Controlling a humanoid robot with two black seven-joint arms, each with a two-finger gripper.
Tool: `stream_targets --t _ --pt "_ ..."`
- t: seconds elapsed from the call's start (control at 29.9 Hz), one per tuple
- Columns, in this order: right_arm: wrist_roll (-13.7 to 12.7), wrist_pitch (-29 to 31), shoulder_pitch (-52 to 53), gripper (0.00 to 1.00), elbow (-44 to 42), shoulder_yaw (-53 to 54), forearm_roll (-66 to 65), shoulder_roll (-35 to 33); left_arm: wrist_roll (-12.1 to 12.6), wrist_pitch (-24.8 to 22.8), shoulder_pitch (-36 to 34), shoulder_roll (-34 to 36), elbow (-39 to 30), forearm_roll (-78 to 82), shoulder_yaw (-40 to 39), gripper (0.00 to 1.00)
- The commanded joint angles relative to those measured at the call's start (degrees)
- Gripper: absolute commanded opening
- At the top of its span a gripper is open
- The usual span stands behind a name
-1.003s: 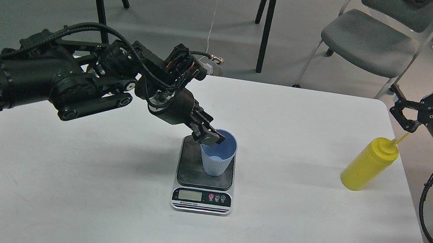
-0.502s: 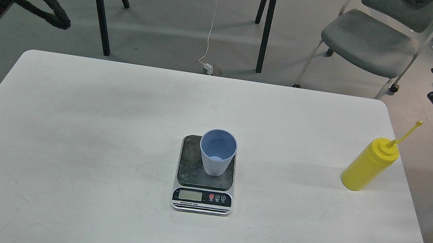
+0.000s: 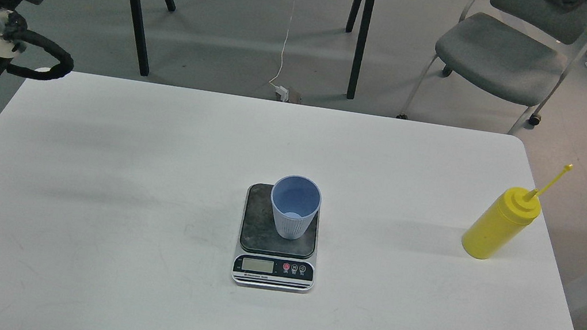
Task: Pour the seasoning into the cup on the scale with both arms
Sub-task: 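Bring the right gripper to the yellow squeeze bottle and grasp it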
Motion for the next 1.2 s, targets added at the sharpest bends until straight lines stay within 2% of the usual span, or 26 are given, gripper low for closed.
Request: stream_targets --t 0.0,0.2,0.47,0.74,1.0,1.17 --pt "1.17 0.00 -6.19 0.99 0.12 0.02 0.37 5.42 -0.01 0.01 1.45 -0.17 0.01 -0.05 -0.29 0.92" --pt "1.26 0.00 -6.82 1.00 0.82 0.37 -0.33 13.25 -0.01 0.01 3.65 -0.44 0.01 -0.05 -0.46 0.92" --pt "1.53 0.00 -3.40 1.00 3.37 0.55 -2.70 16.51 -0.01 0.01 4.01 -0.26 0.01 -0.05 -1.52 0.92" --pt "1.79 0.00 3.28 1.00 4.69 0.37 -10.60 23.27 -0.01 0.01 4.97 -0.26 0.01 0.04 -1.52 0.93" --pt "1.79 0.00 4.96 1.00 5.04 0.64 -17.29 31.45 -0.01 0.01 5.24 0.70 0.01 0.13 -1.52 0.94" --pt "1.97 0.00 5.31 1.00 4.51 1.16 -18.43 33.30 -0.01 0.01 5.24 0.79 0.01 0.13 -1.43 0.94"
